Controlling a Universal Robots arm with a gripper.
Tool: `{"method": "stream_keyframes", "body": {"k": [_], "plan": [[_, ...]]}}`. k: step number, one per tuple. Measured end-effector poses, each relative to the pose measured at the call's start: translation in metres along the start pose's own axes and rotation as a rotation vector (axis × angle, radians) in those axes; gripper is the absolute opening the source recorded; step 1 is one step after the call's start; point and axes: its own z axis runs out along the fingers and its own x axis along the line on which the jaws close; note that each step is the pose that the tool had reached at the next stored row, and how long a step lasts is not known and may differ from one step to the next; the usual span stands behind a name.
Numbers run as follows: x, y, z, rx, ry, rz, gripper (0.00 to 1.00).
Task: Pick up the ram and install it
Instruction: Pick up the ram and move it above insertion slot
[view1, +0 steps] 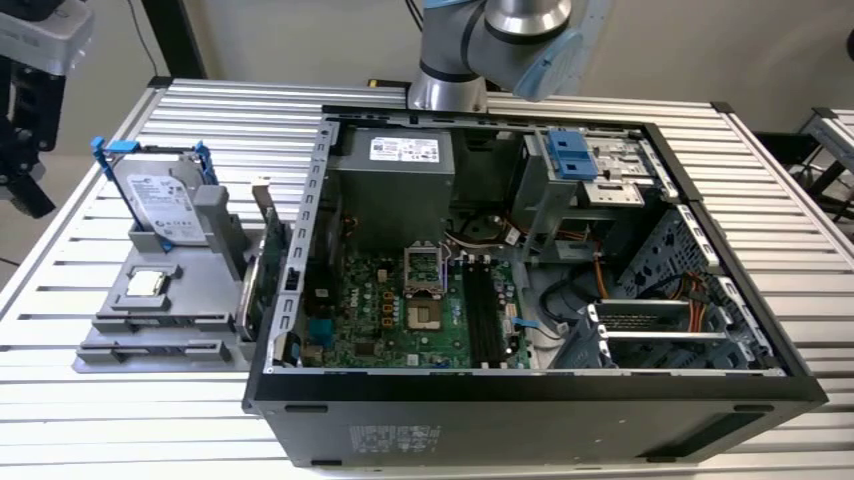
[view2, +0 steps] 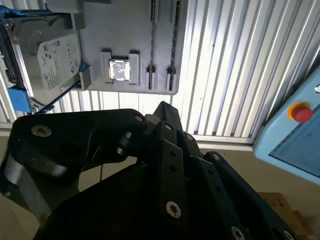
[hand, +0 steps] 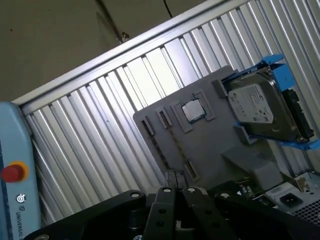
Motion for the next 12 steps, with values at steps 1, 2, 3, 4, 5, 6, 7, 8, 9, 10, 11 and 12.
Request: {"method": "stream_keyframes", "body": {"k": [1, 2, 3, 4, 5, 6, 7, 8, 9, 10, 11, 12], "plan": [[0.0, 0.0, 0.0001, 0.0013, 0.0, -0.018, 0.0], [0.0, 0.0, 0.0002, 0.0026, 0.0, -0.036, 0.0], [0.0, 0.0, 0.0003, 0.004, -0.0001, -0.054, 0.0], [0.0, 0.0, 0.0005, 0.0054, -0.0002, -0.073, 0.0], [0.0, 0.0, 0.0006, 0.0066, -0.0003, -0.09, 0.0], [0.0, -0.0001, 0.0007, 0.008, -0.0002, -0.109, 0.0], [0.0, 0.0, 0.0008, 0.0092, -0.0002, -0.126, 0.0], [0.0, -0.0001, 0.0009, 0.0103, -0.0001, -0.145, 0.0], [0.0, 0.0, 0.001, 0.011, -0.0001, -0.163, 0.0], [0.0, 0.0, 0.001, 0.011, 0.0004, -0.181, 0.0], [0.0, 0.0, 0.0011, 0.0107, 0.0007, -0.198, 0.0], [0.0, 0.0, 0.0012, 0.0104, 0.0011, -0.217, 0.0]]}}
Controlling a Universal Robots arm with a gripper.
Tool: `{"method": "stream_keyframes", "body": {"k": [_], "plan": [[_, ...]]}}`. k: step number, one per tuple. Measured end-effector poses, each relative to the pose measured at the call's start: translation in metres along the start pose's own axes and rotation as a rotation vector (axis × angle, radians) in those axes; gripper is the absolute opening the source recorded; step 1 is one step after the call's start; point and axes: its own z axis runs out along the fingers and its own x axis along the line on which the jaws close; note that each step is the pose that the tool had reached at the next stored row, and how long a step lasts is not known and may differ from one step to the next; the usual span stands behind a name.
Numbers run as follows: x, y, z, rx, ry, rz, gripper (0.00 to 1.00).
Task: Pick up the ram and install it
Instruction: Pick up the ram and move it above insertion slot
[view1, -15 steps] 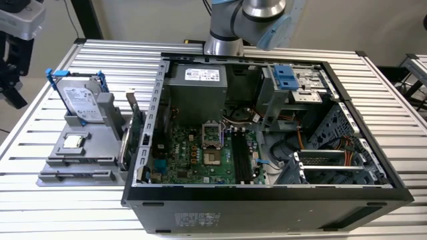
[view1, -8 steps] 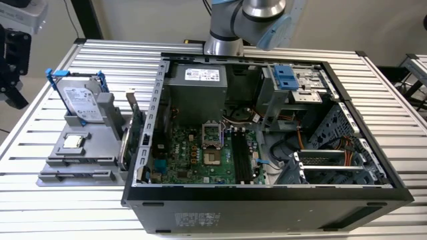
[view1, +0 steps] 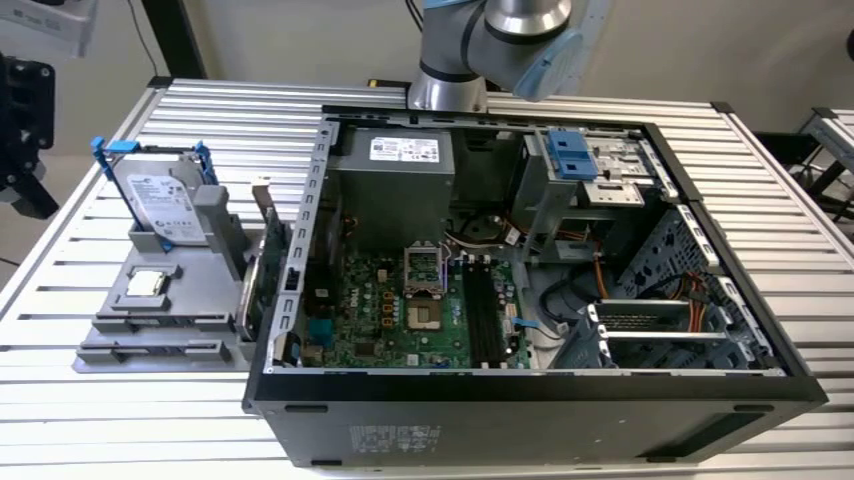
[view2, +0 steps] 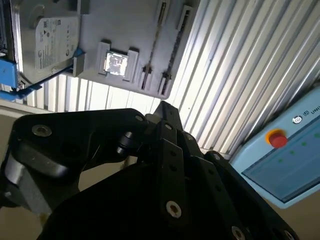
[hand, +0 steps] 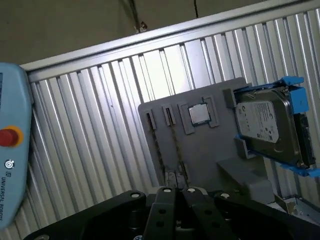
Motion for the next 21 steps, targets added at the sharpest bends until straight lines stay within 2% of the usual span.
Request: {"method": "stream_keyframes", "body": {"k": [13, 18, 21], "plan": [[0.0, -0.0001, 0.0008, -0.0054, 0.0037, -0.235, 0.0], [0.0, 0.0, 0.001, -0.0066, 0.0045, -0.283, 0.0], [0.0, 0.0, 0.001, -0.0068, 0.0045, -0.289, 0.0]]}}
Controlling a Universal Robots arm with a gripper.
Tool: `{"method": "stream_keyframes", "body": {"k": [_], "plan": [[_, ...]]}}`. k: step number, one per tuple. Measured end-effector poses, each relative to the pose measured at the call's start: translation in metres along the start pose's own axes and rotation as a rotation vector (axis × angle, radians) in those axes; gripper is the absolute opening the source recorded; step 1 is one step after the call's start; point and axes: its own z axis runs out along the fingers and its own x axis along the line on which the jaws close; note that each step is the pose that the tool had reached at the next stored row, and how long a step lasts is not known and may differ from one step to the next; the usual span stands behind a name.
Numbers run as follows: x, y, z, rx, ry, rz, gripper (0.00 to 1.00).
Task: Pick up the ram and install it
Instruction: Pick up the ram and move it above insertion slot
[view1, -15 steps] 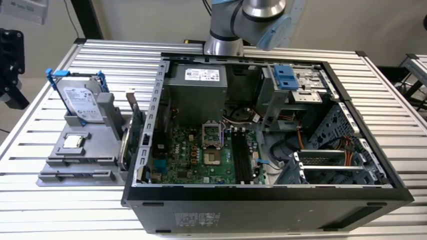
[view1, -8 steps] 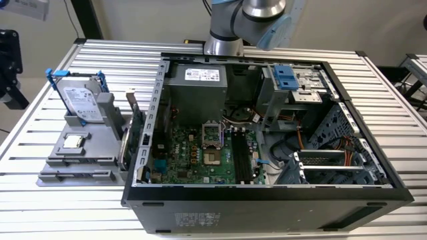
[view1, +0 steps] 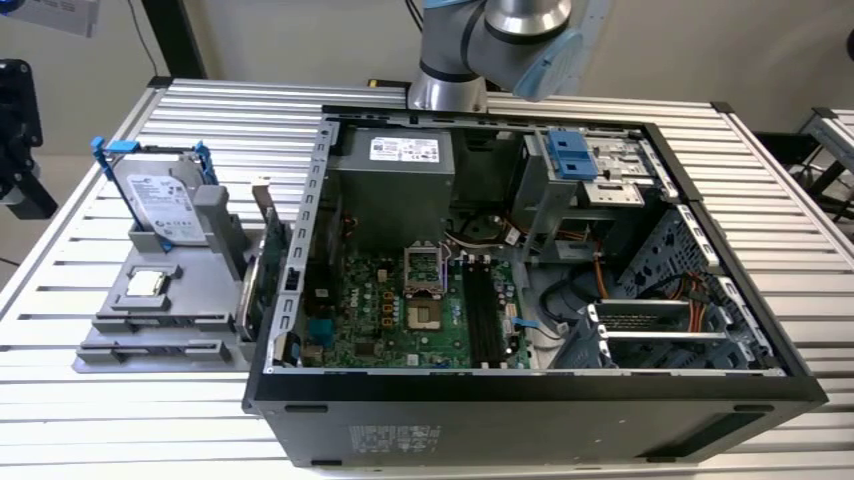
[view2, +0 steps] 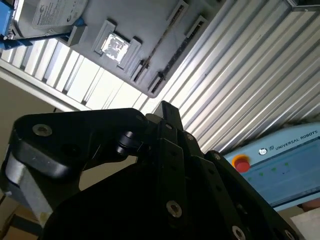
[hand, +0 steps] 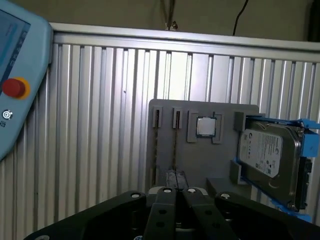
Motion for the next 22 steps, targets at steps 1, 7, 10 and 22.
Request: {"method": "stream_keyframes", "body": {"k": [1, 7, 10, 22], "plan": [[0.0, 0.0, 0.0, 0.0, 0.0, 0.0, 0.0], [0.0, 0.0, 0.0, -0.0001, 0.0, -0.001, 0.0], [0.0, 0.0, 0.0, -0.0001, 0.0, -0.001, 1.0], [0.0, -0.0002, 0.0014, -0.0001, 0.0, 0.0, 1.0]]}}
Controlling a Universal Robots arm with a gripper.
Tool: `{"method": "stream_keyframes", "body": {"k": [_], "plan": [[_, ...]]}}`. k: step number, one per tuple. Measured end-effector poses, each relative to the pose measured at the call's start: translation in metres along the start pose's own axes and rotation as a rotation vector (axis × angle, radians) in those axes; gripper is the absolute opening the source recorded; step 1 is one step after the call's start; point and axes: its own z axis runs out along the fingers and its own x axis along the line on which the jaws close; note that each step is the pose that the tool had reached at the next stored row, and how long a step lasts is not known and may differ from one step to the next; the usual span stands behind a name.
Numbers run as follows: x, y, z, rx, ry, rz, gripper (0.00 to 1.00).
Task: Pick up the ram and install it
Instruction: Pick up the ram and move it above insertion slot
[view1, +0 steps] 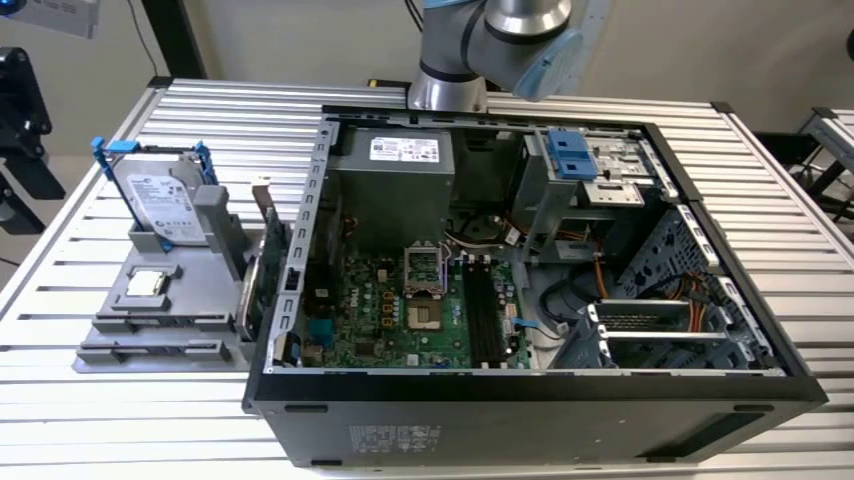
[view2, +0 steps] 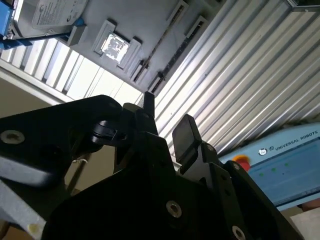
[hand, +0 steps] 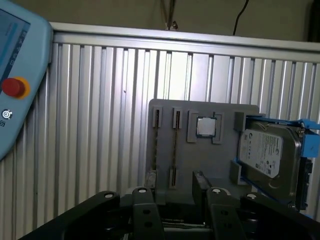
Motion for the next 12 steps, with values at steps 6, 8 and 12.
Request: {"method": "stream_keyframes", "body": {"k": [6, 8, 12], "plan": [[-0.0015, -0.0007, 0.0054, 0.0003, -0.0002, 0.01, 1.0], [-0.0025, -0.0008, 0.0073, 0.0004, -0.0003, 0.012, 1.0], [-0.0051, -0.001, 0.0127, 0.0006, -0.0002, 0.011, 1.0]]}}
